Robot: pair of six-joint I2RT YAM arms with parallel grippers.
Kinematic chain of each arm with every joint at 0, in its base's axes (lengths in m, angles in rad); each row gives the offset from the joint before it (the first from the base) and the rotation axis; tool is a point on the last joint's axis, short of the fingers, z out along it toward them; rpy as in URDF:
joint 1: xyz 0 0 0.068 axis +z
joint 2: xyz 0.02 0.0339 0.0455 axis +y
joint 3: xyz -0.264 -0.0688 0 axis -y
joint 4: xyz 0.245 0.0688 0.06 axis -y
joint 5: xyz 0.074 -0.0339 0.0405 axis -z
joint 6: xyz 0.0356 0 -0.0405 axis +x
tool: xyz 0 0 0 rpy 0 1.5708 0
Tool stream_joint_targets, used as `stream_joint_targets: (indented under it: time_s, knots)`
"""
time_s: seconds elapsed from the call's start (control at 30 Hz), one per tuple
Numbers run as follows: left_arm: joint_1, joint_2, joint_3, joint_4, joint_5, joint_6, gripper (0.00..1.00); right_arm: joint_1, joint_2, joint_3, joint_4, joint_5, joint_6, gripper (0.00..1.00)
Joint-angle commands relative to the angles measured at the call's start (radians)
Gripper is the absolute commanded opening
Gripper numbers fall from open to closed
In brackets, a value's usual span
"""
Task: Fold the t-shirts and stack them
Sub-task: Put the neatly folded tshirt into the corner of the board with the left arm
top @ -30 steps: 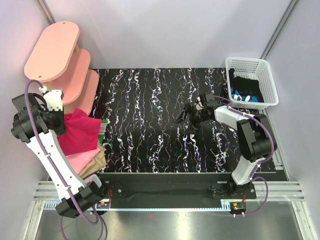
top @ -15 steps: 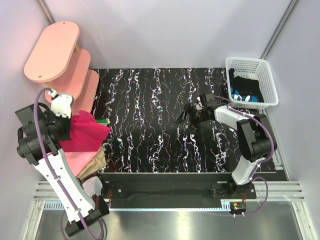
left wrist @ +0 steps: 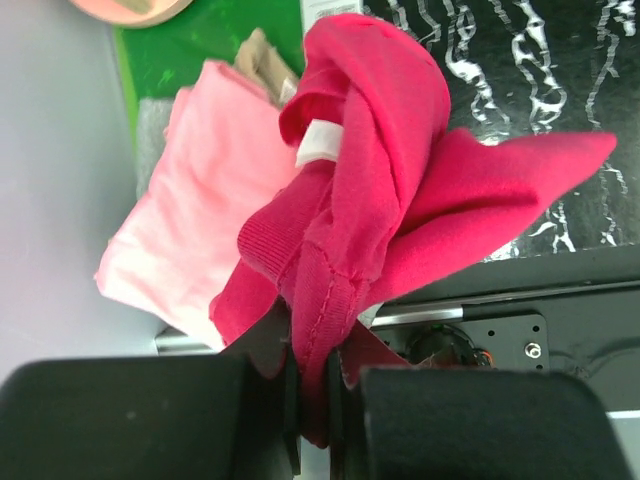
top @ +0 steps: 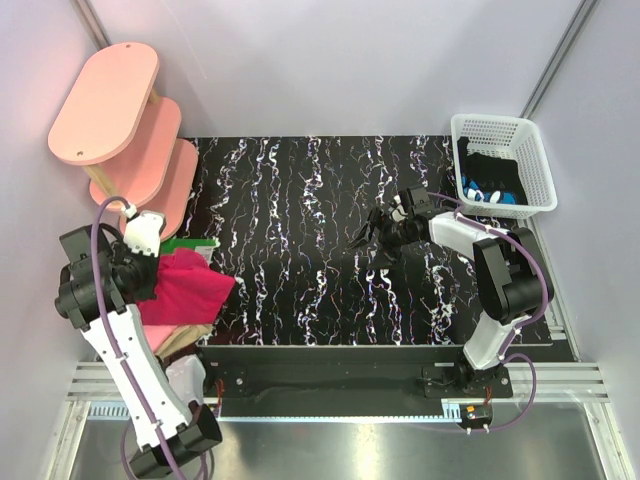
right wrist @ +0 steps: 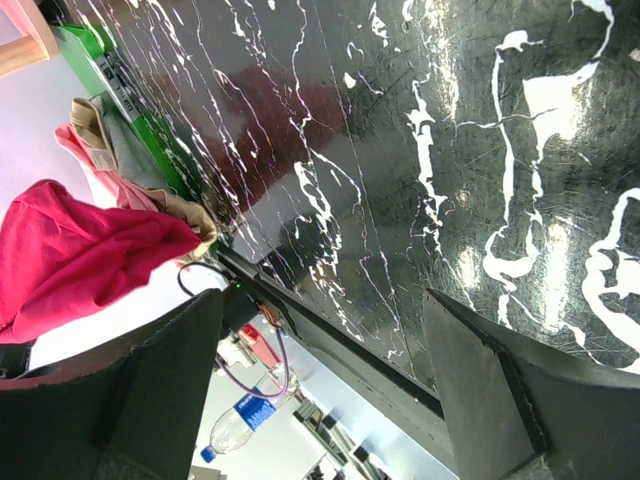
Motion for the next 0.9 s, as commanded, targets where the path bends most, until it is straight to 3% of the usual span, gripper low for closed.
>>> stream_joint_targets:
  time_s: [0.0, 0.13, 0.37, 0.47, 0.77, 0.83, 0.87]
  knots:
    - [0.066, 0.001, -0.025, -0.062, -0.061, -0.025, 0.00, -0.005, 0.002, -0.008, 0.000, 0.001, -0.021, 0.88]
    - [0.167, 0.053, -0.031, -0.030, -0.052, -0.006, 0.00, -0.005, -0.004, -0.016, -0.001, 0.001, -0.027, 0.88]
    - [0.532, 0.254, -0.019, 0.021, 0.049, 0.144, 0.00, -0.005, -0.001, -0.016, -0.001, -0.005, -0.034, 0.88]
    - [0.627, 0.331, 0.009, 0.041, 0.072, 0.193, 0.00, -0.005, 0.005, -0.013, 0.002, -0.008, -0.036, 0.88]
    - [0.686, 0.372, -0.011, 0.209, 0.129, 0.186, 0.00, -0.002, 0.008, -0.008, 0.014, -0.020, -0.027, 0.88]
    - [0.683, 0.397, 0.029, 0.191, 0.152, 0.173, 0.00, 0.000, 0.007, -0.007, 0.013, -0.022, -0.025, 0.88]
    - [0.681, 0.394, 0.108, 0.101, 0.199, 0.194, 0.00, 0.000, 0.005, -0.007, 0.013, -0.022, -0.024, 0.88]
